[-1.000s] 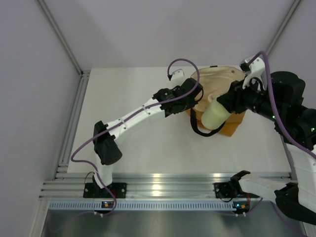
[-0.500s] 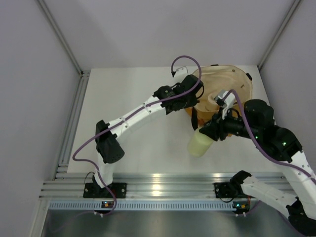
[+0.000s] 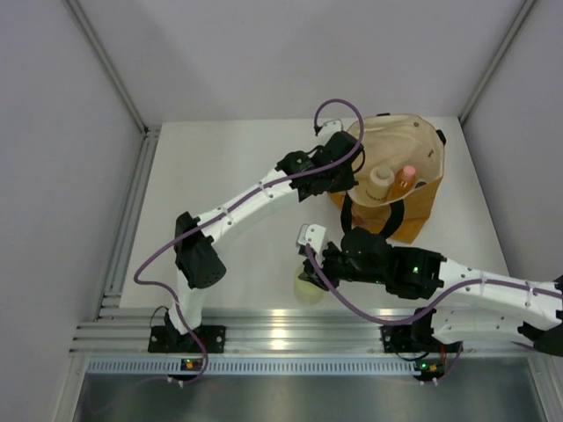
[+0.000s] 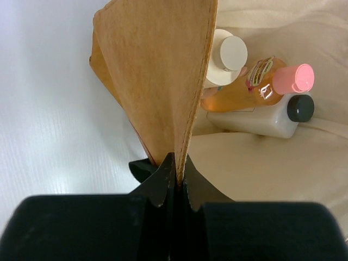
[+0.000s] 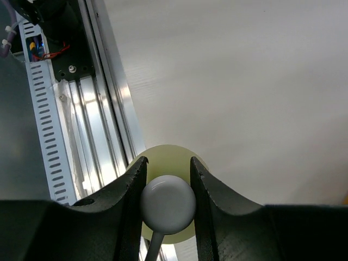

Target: Take the personal care products out of the canvas bag

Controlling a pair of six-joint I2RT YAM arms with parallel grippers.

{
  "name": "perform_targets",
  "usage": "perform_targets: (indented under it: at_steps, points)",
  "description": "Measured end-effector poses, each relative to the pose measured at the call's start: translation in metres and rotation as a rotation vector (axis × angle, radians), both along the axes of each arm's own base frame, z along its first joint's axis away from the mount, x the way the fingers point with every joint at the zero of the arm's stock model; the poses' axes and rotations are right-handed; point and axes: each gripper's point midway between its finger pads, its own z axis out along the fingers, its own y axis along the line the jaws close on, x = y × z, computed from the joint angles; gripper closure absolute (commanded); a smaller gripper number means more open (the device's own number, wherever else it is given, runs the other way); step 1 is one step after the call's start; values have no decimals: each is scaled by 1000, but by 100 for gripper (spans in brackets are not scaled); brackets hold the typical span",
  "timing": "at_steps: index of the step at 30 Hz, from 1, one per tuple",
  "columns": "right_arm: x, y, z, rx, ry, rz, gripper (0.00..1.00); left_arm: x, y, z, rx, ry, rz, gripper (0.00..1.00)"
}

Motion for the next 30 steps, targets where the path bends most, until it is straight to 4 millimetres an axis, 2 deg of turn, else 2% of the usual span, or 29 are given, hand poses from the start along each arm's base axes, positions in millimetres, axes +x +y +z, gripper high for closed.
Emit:
perform_targets:
  at_steps: [5, 9, 16, 24, 30]
  points:
    - [-2, 17, -22, 0, -27, 27, 100, -2, -3, -9, 27, 10, -52, 100]
    - [-4, 26, -30, 10, -55, 55, 100, -3, -3, -10, 55, -2, -96, 100]
    - [-2, 35, -40, 20, -84, 80, 100, 0, 0, -14, 95, -16, -155, 100]
    - [-8, 36, -78, -30, -40, 113, 100, -2, -1, -17, 122, -26, -211, 100]
    - [2, 41, -85, -26, -18, 101, 100, -2, -1, -19, 126, -22, -233, 100]
